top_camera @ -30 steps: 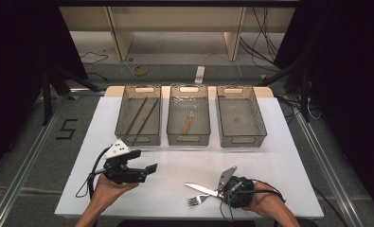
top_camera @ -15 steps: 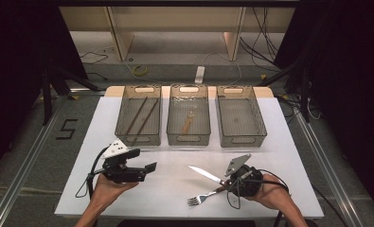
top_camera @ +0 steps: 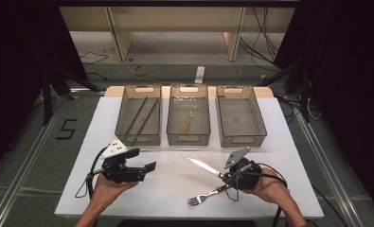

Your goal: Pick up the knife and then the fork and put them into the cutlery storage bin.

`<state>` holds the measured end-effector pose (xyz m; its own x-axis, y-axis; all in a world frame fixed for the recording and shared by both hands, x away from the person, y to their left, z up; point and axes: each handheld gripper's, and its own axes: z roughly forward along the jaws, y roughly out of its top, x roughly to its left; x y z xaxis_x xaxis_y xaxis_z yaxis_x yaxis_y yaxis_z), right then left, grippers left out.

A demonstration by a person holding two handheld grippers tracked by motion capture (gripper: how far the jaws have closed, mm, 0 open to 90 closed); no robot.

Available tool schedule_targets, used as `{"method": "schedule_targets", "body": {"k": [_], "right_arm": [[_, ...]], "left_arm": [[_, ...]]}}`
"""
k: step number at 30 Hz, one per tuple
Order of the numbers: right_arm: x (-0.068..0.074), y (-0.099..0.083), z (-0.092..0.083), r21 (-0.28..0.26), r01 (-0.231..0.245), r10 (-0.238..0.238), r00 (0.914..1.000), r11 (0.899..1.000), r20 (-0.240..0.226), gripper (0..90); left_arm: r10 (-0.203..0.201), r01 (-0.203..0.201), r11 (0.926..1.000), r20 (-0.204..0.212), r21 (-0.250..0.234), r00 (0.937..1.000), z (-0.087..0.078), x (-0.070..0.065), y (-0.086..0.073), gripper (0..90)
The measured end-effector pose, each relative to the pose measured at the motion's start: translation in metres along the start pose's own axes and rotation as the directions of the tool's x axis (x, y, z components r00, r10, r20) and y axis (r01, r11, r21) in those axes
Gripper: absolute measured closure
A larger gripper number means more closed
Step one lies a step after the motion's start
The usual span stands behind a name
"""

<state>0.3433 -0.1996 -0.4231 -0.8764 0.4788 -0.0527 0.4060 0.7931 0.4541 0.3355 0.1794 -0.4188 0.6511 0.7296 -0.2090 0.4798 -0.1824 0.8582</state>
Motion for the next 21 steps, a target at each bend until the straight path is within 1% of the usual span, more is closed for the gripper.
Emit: {"method": "schedule_targets", "body": {"k": [5,12,21], "right_arm": [[-0.006,0.005,-0.003,-0.014,-0.007,0.007,0.9999,1.000,0.014,77.1],[-0.020,0.011,-0.007,-0.053,-0.039,0.040,0.9988,0.998,0.028,77.1],[-0.045,0.021,-0.014,-0.104,-0.103,0.110,0.9919,0.989,0.063,77.1]], "left_arm": [[-0.003,0.003,1.0000,0.001,-0.003,1.0000,0.000,0.000,0.000,15.1],[-0.004,0.004,1.0000,-0.003,-0.006,1.0000,-0.001,0.001,0.000,15.1],[-0.008,0.008,0.9997,-0.007,-0.021,0.9999,-0.002,0.001,0.000,15.1]]}}
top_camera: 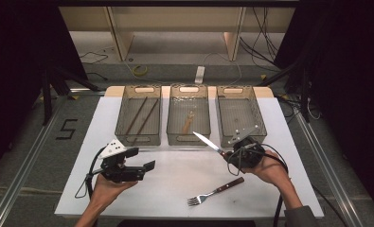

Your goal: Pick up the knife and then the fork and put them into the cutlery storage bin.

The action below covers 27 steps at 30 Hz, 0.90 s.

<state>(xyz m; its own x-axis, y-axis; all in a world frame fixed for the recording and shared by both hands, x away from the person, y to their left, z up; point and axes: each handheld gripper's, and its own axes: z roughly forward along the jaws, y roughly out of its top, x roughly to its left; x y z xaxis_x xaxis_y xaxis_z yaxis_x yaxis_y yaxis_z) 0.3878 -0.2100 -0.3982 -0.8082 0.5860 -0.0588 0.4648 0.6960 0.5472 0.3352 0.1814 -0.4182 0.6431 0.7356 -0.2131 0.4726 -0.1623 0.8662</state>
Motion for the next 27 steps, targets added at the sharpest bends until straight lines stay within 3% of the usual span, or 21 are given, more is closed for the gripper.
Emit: {"method": "schedule_targets", "body": {"k": [14,27], "right_arm": [[-0.031,0.022,-0.005,-0.039,-0.052,0.054,0.9977,0.998,0.040,77.1],[-0.065,0.043,-0.007,-0.100,-0.140,0.147,0.9867,0.985,0.069,77.1]], "left_arm": [[-0.004,0.004,0.9999,0.003,-0.010,1.0000,0.000,0.000,0.000,15.1],[-0.008,0.008,0.9998,0.002,-0.019,1.0000,0.000,-0.001,0.000,15.1]]}}
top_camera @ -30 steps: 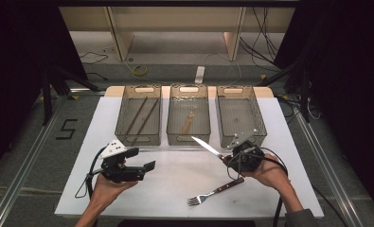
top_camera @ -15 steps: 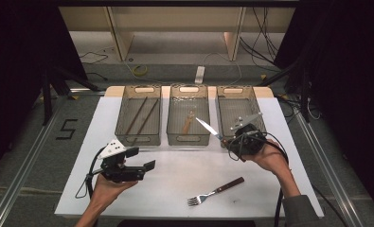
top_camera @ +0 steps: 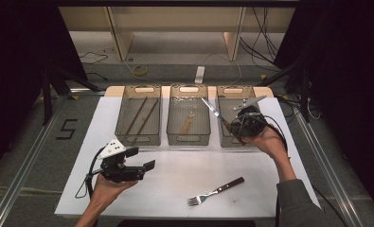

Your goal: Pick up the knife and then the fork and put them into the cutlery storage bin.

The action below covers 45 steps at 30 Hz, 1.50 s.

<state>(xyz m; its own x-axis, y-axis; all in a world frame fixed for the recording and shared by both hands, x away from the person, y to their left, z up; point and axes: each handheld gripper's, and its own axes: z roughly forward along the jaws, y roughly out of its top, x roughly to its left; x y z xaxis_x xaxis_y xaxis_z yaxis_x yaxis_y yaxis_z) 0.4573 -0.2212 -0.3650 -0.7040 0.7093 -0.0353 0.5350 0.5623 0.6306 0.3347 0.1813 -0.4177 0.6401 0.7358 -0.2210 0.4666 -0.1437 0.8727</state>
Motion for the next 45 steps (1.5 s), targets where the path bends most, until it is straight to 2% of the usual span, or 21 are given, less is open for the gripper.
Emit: {"method": "schedule_targets", "body": {"k": [11,15,17,26,35,40,45], "right_arm": [[-0.019,0.011,0.009,0.001,-0.077,0.077,0.9965,0.997,0.033,77.1],[-0.028,0.014,0.014,0.004,-0.114,0.114,0.9923,0.993,0.049,77.1],[-0.031,0.014,0.015,-0.002,-0.134,0.134,0.9901,0.991,0.042,77.1],[-0.045,0.013,0.023,0.019,-0.189,0.187,0.9796,0.982,0.074,77.1],[-0.053,0.010,0.028,0.024,-0.234,0.230,0.9680,0.972,0.099,77.0],[-0.056,0.009,0.032,0.029,-0.264,0.260,0.9608,0.964,0.096,77.0],[-0.057,0.008,0.039,0.046,-0.278,0.272,0.9559,0.959,0.111,77.0]], "left_arm": [[0.005,-0.005,1.0000,-0.005,-0.007,1.0000,-0.001,0.001,0.000,15.1],[0.005,-0.005,0.9999,-0.004,-0.013,1.0000,-0.001,0.001,0.000,15.1],[0.007,-0.007,0.9998,-0.003,-0.016,1.0000,-0.001,0.001,0.000,15.1],[0.006,-0.006,0.9994,-0.009,-0.033,0.9999,-0.002,0.001,0.001,15.1],[0.007,-0.007,0.9989,-0.012,-0.047,0.9999,-0.003,0.001,0.001,15.0],[0.007,-0.007,0.9991,-0.012,-0.042,0.9999,-0.002,0.002,0.001,15.0],[0.005,-0.006,0.9990,-0.014,-0.044,0.9999,-0.002,0.002,0.001,15.0]]}}
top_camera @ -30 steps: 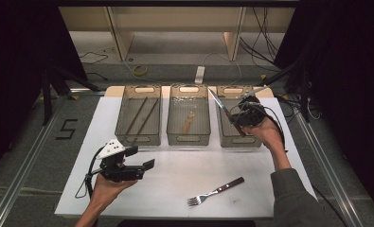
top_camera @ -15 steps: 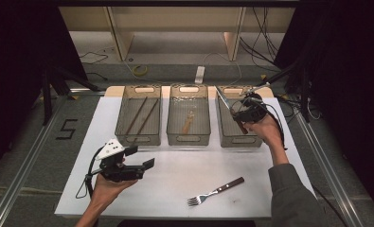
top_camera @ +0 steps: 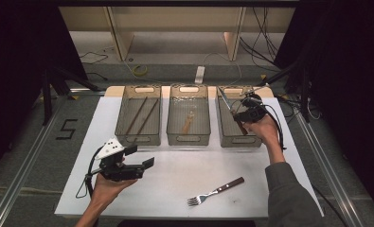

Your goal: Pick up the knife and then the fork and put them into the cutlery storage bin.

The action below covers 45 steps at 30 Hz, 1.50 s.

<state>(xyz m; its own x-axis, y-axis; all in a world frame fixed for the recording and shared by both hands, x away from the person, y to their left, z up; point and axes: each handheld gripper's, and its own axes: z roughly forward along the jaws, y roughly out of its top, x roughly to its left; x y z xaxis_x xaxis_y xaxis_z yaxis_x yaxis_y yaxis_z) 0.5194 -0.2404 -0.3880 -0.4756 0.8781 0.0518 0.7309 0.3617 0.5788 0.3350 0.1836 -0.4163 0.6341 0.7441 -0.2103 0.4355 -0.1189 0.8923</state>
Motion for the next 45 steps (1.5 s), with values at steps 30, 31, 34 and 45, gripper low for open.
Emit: {"method": "schedule_targets", "body": {"k": [30,31,34,45], "right_arm": [[0.029,-0.008,-0.022,-0.071,0.127,-0.136,0.9815,0.989,-0.135,39.2],[0.034,-0.011,-0.027,-0.072,0.156,-0.166,0.9746,0.985,-0.151,38.2],[0.048,-0.019,-0.039,-0.098,0.205,-0.221,0.9559,0.974,-0.194,35.0],[0.093,-0.062,-0.060,-0.085,0.384,-0.393,0.8921,0.920,-0.223,30.0]], "left_arm": [[-0.011,0.011,0.9999,-0.008,0.002,0.9999,0.001,0.003,0.000,15.0],[-0.011,0.011,0.9999,-0.008,0.001,0.9999,0.001,0.003,0.000,15.0],[-0.013,0.013,0.9999,-0.008,0.000,0.9999,0.001,0.003,0.000,15.0],[-0.008,0.008,1.0000,-0.008,0.001,0.9999,0.000,0.003,0.000,14.8]]}}
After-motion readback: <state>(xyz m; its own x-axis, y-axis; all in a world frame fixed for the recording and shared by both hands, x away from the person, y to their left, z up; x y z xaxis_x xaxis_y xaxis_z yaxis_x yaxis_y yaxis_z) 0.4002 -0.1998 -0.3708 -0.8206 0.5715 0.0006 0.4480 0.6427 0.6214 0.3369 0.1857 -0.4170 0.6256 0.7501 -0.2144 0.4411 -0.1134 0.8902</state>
